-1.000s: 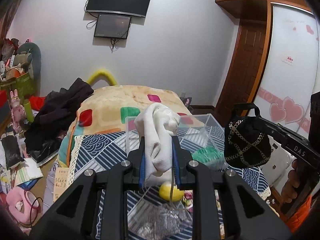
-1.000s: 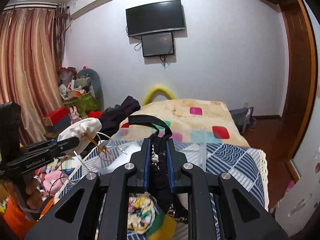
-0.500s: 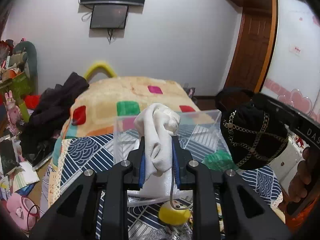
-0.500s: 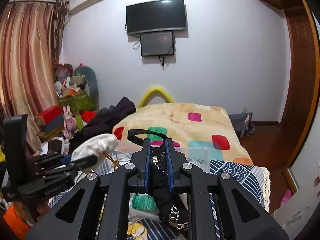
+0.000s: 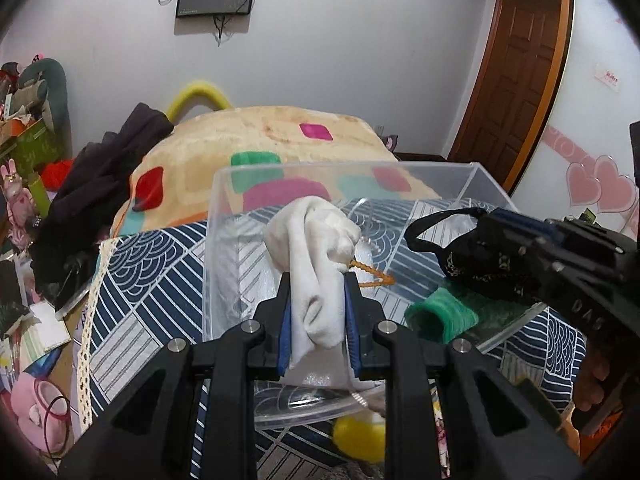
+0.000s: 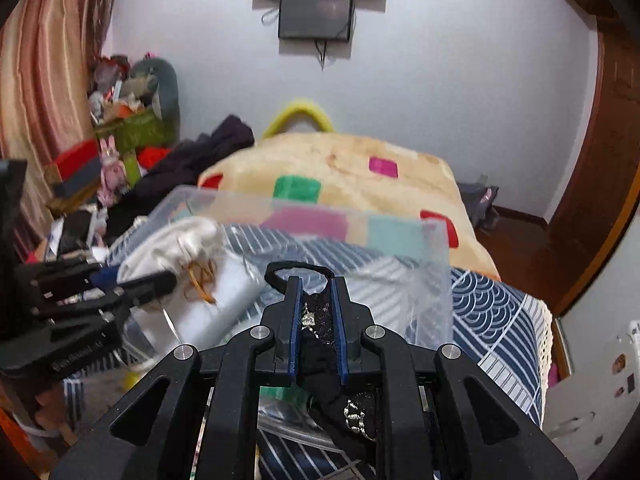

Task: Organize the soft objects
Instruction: 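Lower the white cloth and black bag into the clear box and release both, then grasp the yellow plush ball with the left tool while the right tool grasps the sponge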

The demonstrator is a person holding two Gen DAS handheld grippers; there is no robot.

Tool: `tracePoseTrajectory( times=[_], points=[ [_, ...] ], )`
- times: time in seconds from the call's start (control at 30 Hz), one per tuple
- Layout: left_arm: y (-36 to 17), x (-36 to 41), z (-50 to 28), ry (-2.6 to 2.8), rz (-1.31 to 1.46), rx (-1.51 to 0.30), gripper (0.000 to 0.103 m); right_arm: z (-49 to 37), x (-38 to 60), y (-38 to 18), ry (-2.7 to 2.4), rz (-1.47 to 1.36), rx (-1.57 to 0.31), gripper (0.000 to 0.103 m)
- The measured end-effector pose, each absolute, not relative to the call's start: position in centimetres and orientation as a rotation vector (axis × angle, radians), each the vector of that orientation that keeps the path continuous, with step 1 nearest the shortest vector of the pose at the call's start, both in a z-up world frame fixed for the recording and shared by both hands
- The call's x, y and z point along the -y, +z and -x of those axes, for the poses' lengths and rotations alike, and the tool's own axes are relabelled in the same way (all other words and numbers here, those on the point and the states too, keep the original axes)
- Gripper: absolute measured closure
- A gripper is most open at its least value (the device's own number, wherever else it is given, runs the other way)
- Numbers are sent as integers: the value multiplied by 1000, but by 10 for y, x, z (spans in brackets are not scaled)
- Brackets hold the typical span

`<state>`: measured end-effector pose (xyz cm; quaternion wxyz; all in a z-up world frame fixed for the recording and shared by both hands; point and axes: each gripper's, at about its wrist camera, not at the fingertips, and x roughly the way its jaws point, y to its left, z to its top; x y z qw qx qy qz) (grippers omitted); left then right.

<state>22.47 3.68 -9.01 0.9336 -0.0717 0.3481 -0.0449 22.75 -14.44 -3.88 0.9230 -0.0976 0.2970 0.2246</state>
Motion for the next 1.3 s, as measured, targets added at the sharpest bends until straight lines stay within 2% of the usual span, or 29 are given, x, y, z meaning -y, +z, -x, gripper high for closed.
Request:
tracePoseTrajectory(
  times=[0.23, 0.33, 0.43, 0.47, 0.5, 0.6, 0.63, 0.8, 1.07, 1.3],
  points=[
    [-91, -31, -226, -84, 125, -726, 73, -228, 144, -49, 456, 266, -669, 90],
    [-87, -30, -218, -78, 117, -718, 60, -226, 144, -48, 456, 288, -669, 86],
    [-77, -31, -208, -66, 104, -686, 47, -223, 145, -44, 466, 279, -667, 65],
    [-73, -31, -203, -64, 100, -672, 43, -222, 144, -43, 468, 274, -663, 56],
    [-69, -32, -199, -63, 98, -658, 39, -220, 145, -41, 469, 271, -655, 45],
    [-56, -34, -187, -53, 94, -628, 31, -211, 142, -34, 449, 283, -609, 24],
    [-52, -34, -184, -52, 93, -619, 30, -207, 143, -30, 434, 287, -586, 23],
    [-36, -36, -161, -38, 97, -576, 9, -194, 151, -15, 421, 270, -540, 20],
    [-33, -34, -126, -28, 77, -570, 4, -167, 166, 1, 417, 236, -481, 11],
    [-60, -30, -110, -36, 73, -627, 4, -146, 178, -8, 412, 203, -482, 10]
  ],
)
